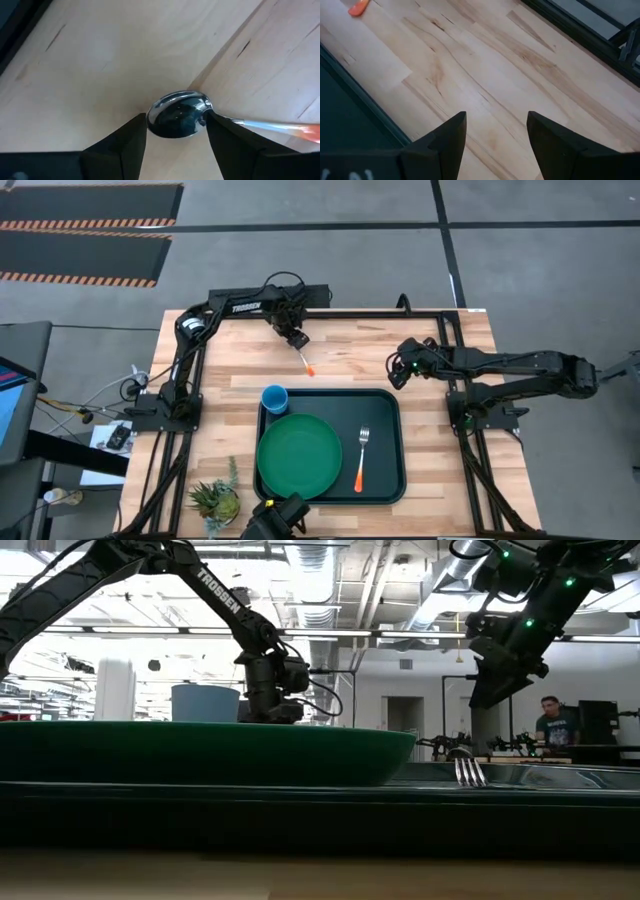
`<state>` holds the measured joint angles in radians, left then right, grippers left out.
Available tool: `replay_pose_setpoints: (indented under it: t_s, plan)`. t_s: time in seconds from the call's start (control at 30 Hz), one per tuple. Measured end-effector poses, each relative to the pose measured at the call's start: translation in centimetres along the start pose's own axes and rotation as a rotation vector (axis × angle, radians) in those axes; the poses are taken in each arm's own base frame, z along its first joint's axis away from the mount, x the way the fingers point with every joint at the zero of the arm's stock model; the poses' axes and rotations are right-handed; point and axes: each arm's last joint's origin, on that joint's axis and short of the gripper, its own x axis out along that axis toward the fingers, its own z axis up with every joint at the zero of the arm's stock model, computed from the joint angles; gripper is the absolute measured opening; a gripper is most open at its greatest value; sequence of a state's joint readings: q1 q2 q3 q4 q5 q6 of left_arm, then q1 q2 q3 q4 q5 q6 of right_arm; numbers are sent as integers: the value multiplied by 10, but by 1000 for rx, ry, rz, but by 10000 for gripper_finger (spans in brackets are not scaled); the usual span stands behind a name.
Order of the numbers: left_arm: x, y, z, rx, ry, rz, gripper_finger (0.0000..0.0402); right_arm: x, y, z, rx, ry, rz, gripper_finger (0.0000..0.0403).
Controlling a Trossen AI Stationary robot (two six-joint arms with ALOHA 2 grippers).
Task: Pick and place plate/cup/fork/spoon on tray
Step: Put the orange spoon on the black tray to the right of the orange fork
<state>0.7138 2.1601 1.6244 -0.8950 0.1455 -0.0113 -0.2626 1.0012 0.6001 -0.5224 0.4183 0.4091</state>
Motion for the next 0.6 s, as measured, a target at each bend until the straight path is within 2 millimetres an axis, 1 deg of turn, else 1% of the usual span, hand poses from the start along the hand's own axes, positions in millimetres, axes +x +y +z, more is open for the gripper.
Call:
replay_pose_setpoints:
  t_s: [0.2, 0.3, 0.4, 0.6]
  plan:
    - [0, 0, 2, 8, -22, 2, 190, 0, 0, 0, 1, -2, 0, 233]
    - [0, 1, 2, 9, -23, 20, 173, 0, 0, 1, 5, -10, 4, 233]
    - [0, 3, 2, 12, -23, 30, 139, 0, 0, 1, 5, -10, 4, 233]
    - [0, 3, 3, 14, -27, 55, 50, 0, 0, 1, 5, -10, 4, 233]
